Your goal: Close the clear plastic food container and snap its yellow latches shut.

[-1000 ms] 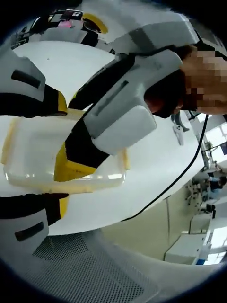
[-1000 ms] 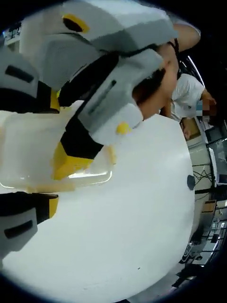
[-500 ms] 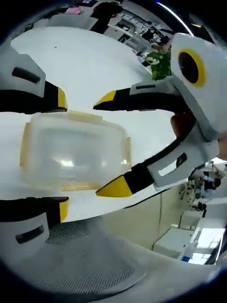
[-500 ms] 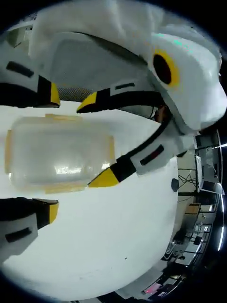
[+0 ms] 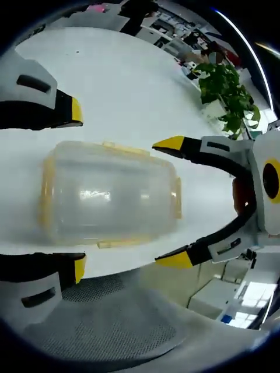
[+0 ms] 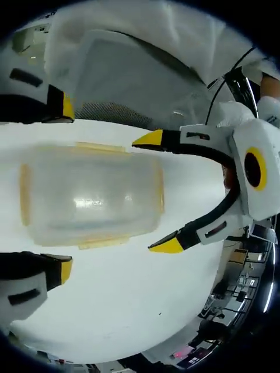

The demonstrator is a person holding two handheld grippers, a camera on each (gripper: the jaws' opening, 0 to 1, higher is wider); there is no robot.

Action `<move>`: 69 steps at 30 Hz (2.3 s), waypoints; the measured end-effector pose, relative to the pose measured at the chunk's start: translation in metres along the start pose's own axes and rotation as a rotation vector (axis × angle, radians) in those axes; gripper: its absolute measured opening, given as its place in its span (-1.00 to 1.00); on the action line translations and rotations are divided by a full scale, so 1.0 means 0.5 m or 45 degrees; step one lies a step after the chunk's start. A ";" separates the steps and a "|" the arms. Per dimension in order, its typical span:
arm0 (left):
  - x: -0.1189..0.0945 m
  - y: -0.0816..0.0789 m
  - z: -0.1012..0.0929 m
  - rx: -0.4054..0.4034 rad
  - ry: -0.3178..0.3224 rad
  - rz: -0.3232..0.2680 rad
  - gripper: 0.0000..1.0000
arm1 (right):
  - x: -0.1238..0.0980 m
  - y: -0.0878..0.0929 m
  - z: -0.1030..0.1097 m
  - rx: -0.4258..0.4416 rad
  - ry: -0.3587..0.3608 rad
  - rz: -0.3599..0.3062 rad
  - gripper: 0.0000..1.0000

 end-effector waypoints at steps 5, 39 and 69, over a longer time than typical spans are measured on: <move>0.019 0.012 -0.007 0.028 -0.004 0.039 0.58 | 0.015 0.007 0.000 -0.063 0.052 0.050 0.55; -0.158 0.305 -0.007 -0.009 -0.054 0.130 0.56 | 0.173 -0.300 0.016 -0.149 0.053 0.030 0.48; -0.139 0.342 0.162 -0.018 0.021 0.173 0.62 | 0.175 -0.351 -0.145 -0.131 0.072 0.103 0.50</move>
Point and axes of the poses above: the point that each gripper's makers call its tool centre point, and the gripper's own axes: x roughly forward along the fingers, z roughly to its left, y roughly out of its underside, the point moved 6 cm from there along -x, roughly backward along the fingers, and after that the axes turned 6 degrees about -y, right-handed, at the moved point
